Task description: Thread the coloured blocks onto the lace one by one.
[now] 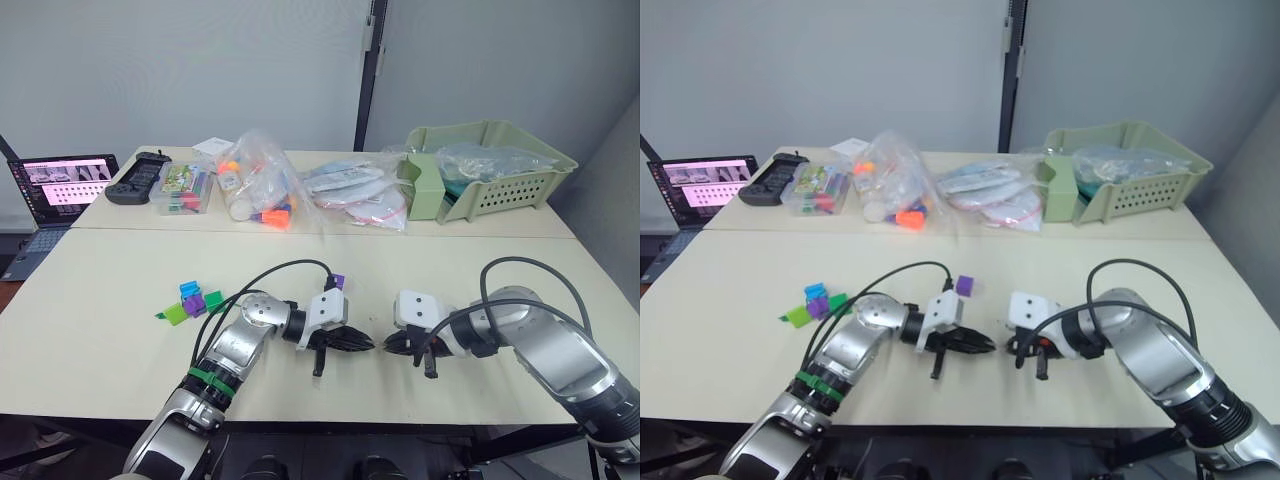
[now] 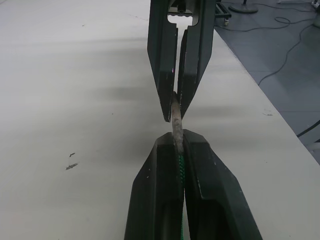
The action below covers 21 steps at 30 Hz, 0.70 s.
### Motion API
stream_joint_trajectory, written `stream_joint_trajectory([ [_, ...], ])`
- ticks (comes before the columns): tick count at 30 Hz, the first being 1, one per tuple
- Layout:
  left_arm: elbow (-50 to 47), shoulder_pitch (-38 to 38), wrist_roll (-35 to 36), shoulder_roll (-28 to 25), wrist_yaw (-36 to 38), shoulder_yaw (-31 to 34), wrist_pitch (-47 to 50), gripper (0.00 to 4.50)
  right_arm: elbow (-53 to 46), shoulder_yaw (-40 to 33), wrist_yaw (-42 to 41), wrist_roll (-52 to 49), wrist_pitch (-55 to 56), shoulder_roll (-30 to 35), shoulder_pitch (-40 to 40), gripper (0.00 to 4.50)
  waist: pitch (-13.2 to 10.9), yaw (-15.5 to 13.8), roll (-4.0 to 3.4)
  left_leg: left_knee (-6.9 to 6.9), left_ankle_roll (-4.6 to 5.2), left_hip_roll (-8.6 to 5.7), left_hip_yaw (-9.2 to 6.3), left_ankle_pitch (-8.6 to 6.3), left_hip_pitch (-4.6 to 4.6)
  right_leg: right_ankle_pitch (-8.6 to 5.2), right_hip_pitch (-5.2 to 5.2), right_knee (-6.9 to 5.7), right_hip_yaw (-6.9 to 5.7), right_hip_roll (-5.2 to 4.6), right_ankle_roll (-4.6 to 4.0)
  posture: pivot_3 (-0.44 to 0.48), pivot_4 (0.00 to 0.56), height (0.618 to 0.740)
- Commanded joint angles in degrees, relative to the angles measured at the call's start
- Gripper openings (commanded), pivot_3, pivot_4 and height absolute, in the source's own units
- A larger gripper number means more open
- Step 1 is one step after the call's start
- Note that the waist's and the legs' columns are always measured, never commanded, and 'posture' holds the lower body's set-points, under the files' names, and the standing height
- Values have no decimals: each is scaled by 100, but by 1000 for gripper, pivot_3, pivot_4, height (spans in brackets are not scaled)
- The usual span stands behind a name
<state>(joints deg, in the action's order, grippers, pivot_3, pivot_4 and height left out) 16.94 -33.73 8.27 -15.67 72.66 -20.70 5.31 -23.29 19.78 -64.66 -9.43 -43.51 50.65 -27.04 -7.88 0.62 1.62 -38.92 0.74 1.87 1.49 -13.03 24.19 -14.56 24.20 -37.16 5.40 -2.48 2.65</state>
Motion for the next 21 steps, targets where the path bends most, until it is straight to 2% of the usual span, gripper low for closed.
stream_joint_trajectory([
  [1, -144, -111, 83, 28, 21, 35, -47, 20, -173, -112, 76, -22, -55, 61, -27, 0, 0, 2, 0, 0, 0, 0, 0, 0, 0, 0, 0, 0, 0, 0, 0, 0, 150, 734],
  [8, -132, -116, 75, 35, -4, 46, -68, 20, -261, -228, 81, -230, -247, 33, -23, 0, 0, 2, 0, 0, 0, 0, 0, 0, 0, 0, 0, 0, 0, 0, 0, 0, 150, 734],
  [9, -134, -113, 71, 33, -22, 54, -71, 0, -306, -282, 63, -312, -302, 42, -24, 672, 0, 0, 0, 0, 0, 0, 0, 0, 0, 0, 0, 0, 0, 0, 0, 0, 150, 734],
  [15, -219, 19, 84, -132, -131, 186, -9, 0, -257, -650, 76, -581, -345, 186, -41, 2668, 0, 3, 0, 0, 0, 0, -2, 0, 0, 0, 0, 0, -1, 0, 0, 0, 150, 734],
  [20, -587, 417, 151, -491, -355, 421, 197, 0, 88, -1181, 70, -1033, -211, -50, -200, 4420, 0, 21, 0, 6, 0, 2, -2, 0, -3, 0, 1, 0, 1, 1, 0, 0, 150, 734],
  [21, -667, 521, 158, -586, -401, 475, 223, 0, 179, -1206, 71, -1067, -207, -103, -296, 4468, 0, 23, -1, 6, 0, 3, -3, 0, -3, 0, 1, -1, 0, 1, -1, 0, 150, 734],
])
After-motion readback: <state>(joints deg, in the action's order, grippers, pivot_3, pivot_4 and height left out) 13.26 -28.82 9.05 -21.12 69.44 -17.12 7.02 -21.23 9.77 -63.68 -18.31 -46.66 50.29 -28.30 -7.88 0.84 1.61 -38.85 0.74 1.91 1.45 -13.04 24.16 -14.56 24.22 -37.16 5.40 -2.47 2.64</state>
